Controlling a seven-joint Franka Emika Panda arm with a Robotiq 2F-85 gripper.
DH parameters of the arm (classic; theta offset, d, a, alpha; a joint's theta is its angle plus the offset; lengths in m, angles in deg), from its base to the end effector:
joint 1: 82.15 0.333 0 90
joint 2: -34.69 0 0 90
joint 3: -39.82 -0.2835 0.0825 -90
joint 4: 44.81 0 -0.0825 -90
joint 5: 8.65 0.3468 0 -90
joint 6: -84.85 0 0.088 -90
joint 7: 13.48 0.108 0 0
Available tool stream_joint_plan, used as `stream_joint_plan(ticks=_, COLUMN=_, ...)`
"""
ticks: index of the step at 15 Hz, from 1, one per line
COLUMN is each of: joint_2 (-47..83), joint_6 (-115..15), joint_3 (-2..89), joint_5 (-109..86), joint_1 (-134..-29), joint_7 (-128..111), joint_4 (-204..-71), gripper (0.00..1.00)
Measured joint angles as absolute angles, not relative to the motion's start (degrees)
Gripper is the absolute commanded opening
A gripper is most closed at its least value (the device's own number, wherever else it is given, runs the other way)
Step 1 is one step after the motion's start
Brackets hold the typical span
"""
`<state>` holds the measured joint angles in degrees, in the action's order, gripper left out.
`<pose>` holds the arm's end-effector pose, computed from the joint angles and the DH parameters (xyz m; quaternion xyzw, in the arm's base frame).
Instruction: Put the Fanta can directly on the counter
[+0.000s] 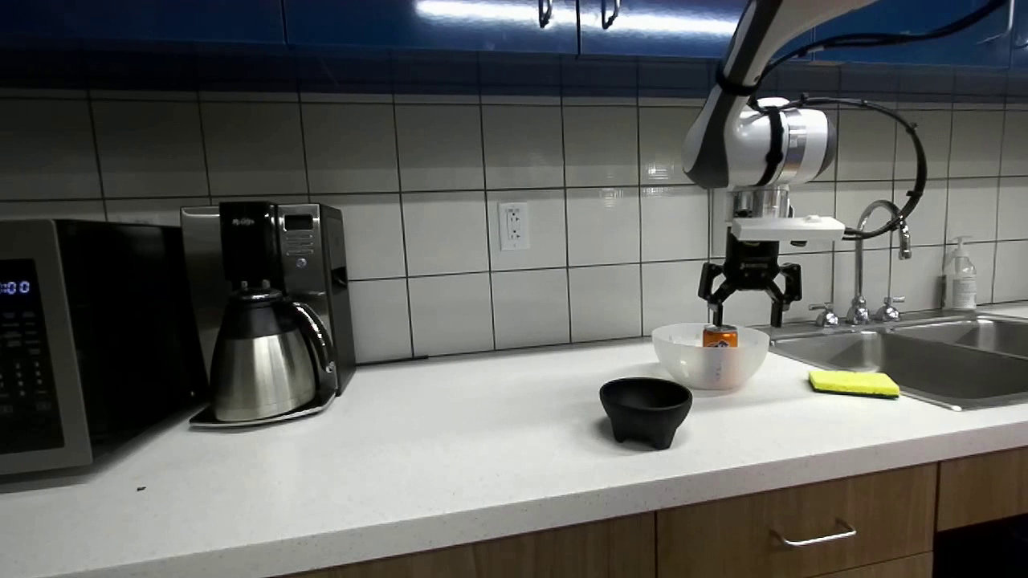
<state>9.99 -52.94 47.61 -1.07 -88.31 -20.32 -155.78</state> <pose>0.5707 -0.1374 0.2632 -0.9943 0.1032 -0.0242 0.0131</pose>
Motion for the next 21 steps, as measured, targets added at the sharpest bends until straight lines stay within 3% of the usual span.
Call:
stream_joint_plan(ticks=19, joint_2=-1.7, joint_6=-52.9, joint_3=45.8, joint_5=-1.1, joint_1=-88.3, joint_7=-16.4, joint_4=-144.5, gripper=0.99)
stream_joint_plan(ticks=20, joint_2=-1.7, joint_6=-52.9, joint_3=45.8, joint_5=-1.2, joint_1=-88.3, joint_7=-16.3, joint_4=-144.4, gripper=0.74)
stream_joint_plan(ticks=21, joint_2=-1.7, joint_6=-52.9, joint_3=45.8, joint_5=-1.2, joint_1=-88.3, joint_7=-16.3, joint_4=-144.4, gripper=0.74)
